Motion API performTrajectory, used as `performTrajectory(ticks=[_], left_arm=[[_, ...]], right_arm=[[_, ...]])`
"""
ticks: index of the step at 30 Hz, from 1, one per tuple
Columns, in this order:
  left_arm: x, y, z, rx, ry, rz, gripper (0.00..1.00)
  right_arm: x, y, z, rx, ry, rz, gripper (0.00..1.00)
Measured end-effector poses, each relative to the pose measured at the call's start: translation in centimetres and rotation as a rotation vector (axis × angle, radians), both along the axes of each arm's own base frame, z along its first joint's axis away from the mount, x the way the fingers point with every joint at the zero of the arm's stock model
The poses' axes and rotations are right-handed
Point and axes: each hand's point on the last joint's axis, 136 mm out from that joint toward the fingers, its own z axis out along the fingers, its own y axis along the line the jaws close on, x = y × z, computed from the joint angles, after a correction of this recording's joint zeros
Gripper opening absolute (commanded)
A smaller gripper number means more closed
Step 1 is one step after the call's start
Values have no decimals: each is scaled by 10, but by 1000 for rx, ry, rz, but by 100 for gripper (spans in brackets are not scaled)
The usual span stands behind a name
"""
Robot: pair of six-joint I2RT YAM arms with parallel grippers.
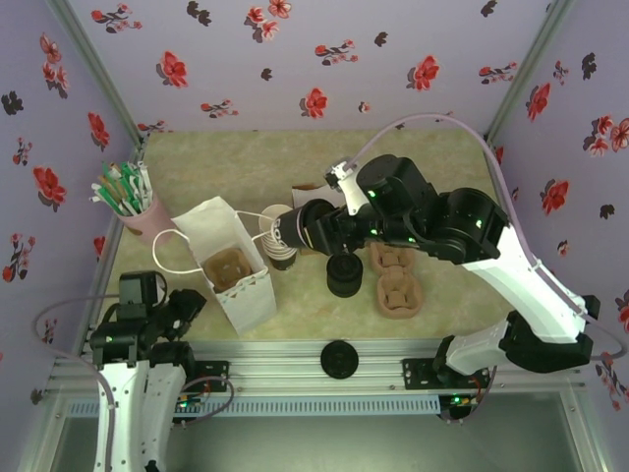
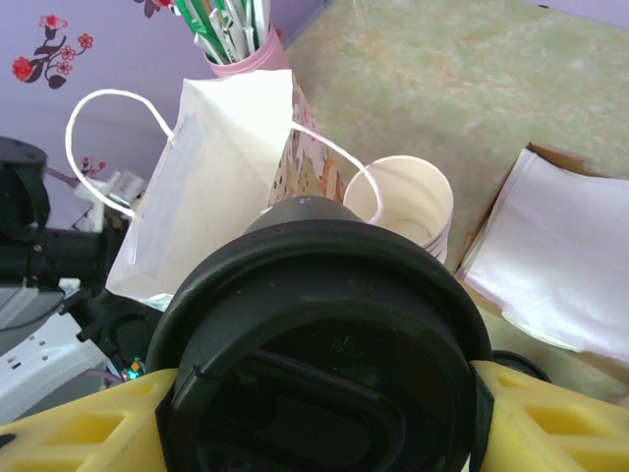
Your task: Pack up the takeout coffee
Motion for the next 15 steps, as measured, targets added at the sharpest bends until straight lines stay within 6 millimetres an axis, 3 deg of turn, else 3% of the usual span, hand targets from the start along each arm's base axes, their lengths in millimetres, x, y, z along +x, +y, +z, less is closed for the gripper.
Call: performTrajectory(ticks=[9, 15], left_arm=[[8, -41, -19, -52, 26, -163, 29], [14, -81, -30, -3, 32, -293, 31]], right_arm=[[6, 22, 3, 8, 9, 26, 65], [8, 34, 11, 31, 11, 44, 65]])
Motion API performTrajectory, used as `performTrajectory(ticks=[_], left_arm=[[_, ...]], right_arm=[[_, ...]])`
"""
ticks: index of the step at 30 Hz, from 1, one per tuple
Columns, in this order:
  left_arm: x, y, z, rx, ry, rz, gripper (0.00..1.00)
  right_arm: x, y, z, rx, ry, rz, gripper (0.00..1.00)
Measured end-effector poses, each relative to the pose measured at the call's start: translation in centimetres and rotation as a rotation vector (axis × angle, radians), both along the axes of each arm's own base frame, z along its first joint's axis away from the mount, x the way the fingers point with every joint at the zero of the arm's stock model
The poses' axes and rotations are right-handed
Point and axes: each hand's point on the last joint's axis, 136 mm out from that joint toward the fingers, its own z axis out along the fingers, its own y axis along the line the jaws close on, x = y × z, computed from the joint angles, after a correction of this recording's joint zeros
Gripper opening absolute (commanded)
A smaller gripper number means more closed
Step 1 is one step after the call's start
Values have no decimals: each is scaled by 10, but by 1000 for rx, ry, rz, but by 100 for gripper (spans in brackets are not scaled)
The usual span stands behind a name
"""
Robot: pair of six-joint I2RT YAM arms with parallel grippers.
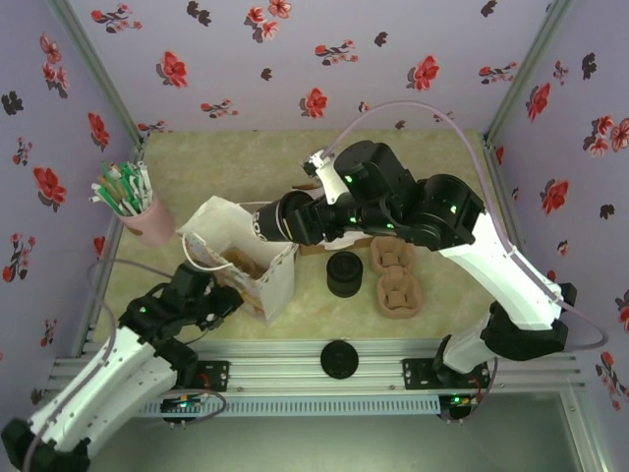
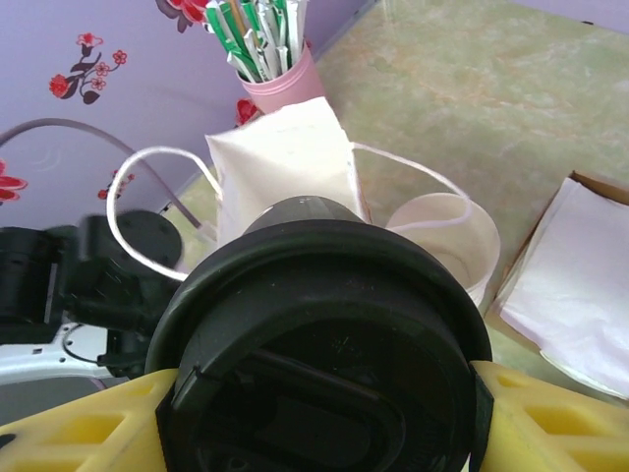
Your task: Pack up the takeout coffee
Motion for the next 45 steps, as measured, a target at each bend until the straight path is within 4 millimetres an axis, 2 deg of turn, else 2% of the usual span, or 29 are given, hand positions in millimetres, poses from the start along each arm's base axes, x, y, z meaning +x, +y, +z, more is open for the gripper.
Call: performTrajectory(ticks=[4, 7, 13, 19, 22, 29, 33, 38, 42, 45], left_arm=[[0, -20, -9, 53, -5, -45, 33], [-1, -25, -8, 89, -17, -56, 35], [-1, -16, 26, 60, -113, -19, 43], [-8, 1, 63, 57, -157, -16, 43], [-11, 5, 94, 50, -191, -43, 43], [-12, 27, 190, 53, -363, -75, 47], [-2, 52, 239, 158, -476, -43, 53], [15, 75, 296, 307, -607, 9, 55], [34, 83, 329, 413, -667, 55, 56], [55, 84, 333, 485, -645, 82, 55]], right_arm=[[1, 6, 2, 6, 5, 11, 65], [2, 11, 0, 0, 12, 19, 65], [4, 24, -6, -16, 29, 42, 65], [6, 40, -17, -47, 59, 75, 65], [9, 48, -22, -64, 73, 85, 65], [15, 60, -30, -104, 90, 91, 65], [17, 67, -37, -132, 99, 99, 65], [17, 70, -53, -183, 121, 109, 65], [15, 72, -59, -206, 133, 112, 65], [14, 70, -63, -223, 137, 111, 65]])
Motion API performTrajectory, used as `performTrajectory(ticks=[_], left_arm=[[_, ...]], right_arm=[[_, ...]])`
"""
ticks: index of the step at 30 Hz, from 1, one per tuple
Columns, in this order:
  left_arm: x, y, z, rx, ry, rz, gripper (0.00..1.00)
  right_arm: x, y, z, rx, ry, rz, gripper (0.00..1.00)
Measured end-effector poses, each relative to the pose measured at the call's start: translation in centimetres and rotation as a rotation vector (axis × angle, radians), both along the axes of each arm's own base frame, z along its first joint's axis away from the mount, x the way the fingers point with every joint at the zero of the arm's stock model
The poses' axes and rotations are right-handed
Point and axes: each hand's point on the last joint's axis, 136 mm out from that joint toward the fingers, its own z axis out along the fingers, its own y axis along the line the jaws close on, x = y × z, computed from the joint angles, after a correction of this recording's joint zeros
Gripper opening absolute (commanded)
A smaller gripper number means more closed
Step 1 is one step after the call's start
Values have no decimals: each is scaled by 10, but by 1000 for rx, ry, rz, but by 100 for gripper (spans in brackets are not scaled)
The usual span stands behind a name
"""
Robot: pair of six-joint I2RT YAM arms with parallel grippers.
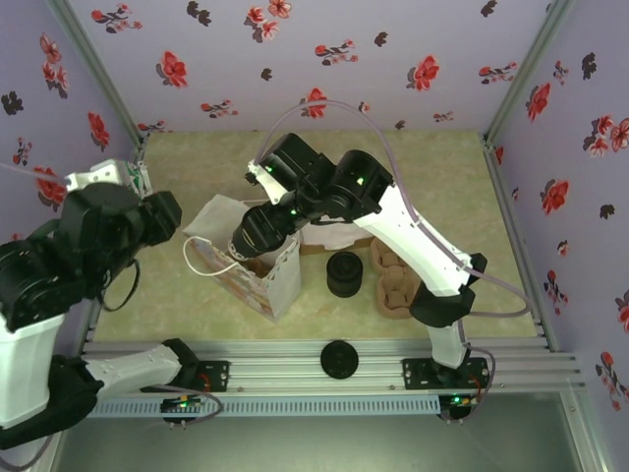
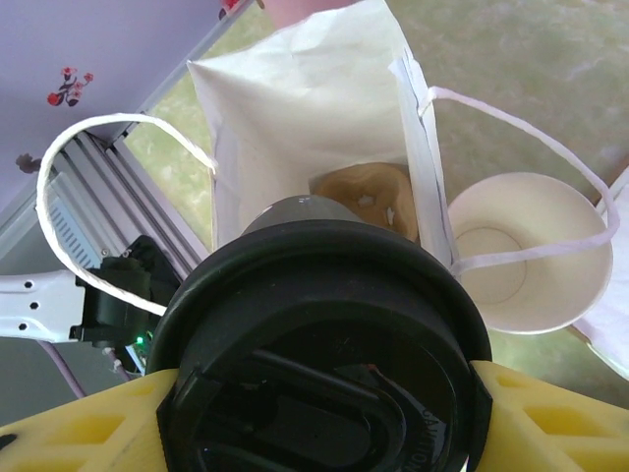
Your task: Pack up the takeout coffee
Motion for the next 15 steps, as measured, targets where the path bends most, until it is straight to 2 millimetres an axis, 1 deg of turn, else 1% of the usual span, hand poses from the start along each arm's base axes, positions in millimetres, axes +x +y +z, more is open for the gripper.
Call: performTrajectory(ticks=[2, 4, 6, 8, 11, 13, 15], left_arm=[[19, 0, -11, 17, 54, 31, 55], [41, 3, -27, 8, 119, 57, 54], [65, 8, -49, -20, 190, 81, 50], [89, 18, -78, -74, 271, 102, 47], [114, 30, -114, -144, 363, 115, 43], [127, 28, -130, -175, 401, 91, 41], [136, 21, -146, -198, 438, 54, 39]], right_arm=[[0, 0, -2, -9, 1, -1, 65], [-1, 0, -4, -15, 1, -1, 65], [-1, 1, -6, -21, 2, 1, 65], [-2, 2, -9, -32, 3, 2, 65], [-2, 2, -13, -46, 6, 2, 65], [-1, 2, -15, -54, 7, 0, 65], [-1, 2, -17, -58, 9, 0, 64]])
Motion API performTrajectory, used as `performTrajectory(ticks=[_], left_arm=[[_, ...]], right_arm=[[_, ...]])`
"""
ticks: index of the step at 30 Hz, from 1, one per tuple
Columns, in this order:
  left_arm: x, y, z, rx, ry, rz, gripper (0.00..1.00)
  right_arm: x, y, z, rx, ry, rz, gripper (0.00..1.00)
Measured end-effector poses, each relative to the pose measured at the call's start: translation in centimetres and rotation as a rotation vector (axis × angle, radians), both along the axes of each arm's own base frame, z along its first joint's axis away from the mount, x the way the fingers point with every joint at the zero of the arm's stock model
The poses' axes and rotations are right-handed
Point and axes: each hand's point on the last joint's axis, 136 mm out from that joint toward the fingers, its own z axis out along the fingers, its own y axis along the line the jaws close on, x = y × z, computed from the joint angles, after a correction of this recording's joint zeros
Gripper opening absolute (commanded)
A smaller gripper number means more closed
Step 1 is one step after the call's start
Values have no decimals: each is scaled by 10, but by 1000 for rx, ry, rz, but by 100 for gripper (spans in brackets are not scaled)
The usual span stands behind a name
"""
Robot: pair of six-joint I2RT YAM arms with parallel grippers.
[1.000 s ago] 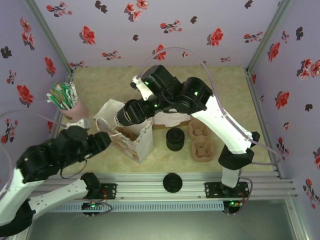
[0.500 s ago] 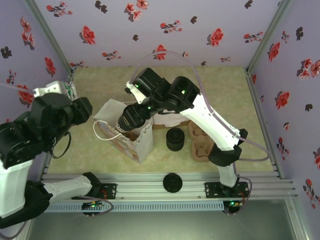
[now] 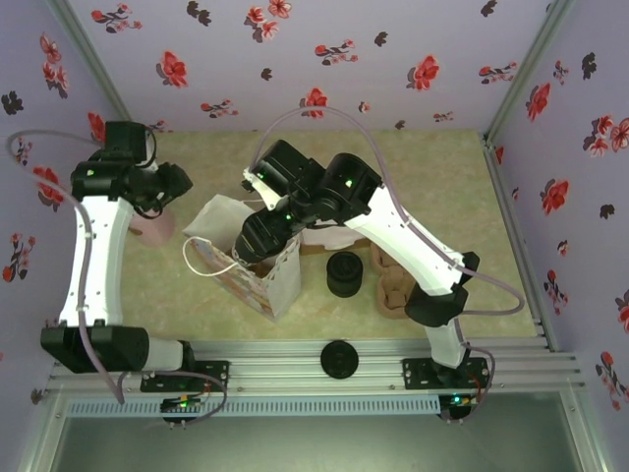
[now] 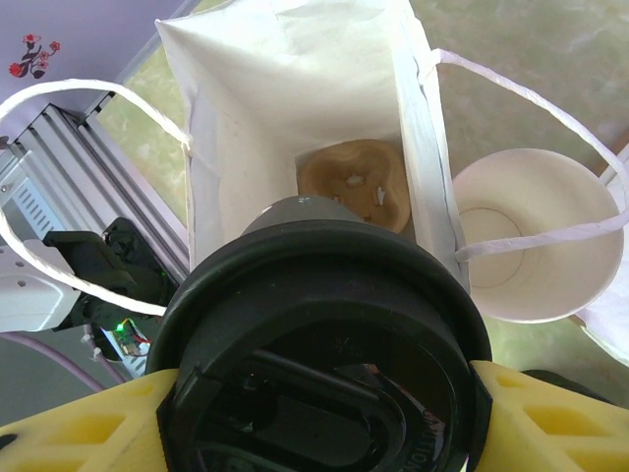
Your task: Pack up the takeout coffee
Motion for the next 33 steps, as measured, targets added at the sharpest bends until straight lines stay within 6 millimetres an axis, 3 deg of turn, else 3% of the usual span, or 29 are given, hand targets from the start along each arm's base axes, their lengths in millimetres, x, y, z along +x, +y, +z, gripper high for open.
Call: performTrajectory(ticks=[3, 8, 21, 25, 33], left_arm=[[7, -6, -27, -29, 47, -33, 37], [2, -7, -75, -54, 144, -40, 37], [-22, -10, -153, -89, 284, -44, 33], [-35, -15, -163, -95, 299, -59, 33], [-52, -38, -157, -98, 255, -130, 33]], right_arm=[[1, 1, -2, -7, 0, -1, 64], [-2, 1, -6, -21, 2, 10, 64], [-6, -3, -10, -48, 7, 21, 65], [-9, -4, -12, -61, 12, 25, 65], [-20, -7, -16, -95, 12, 43, 65]])
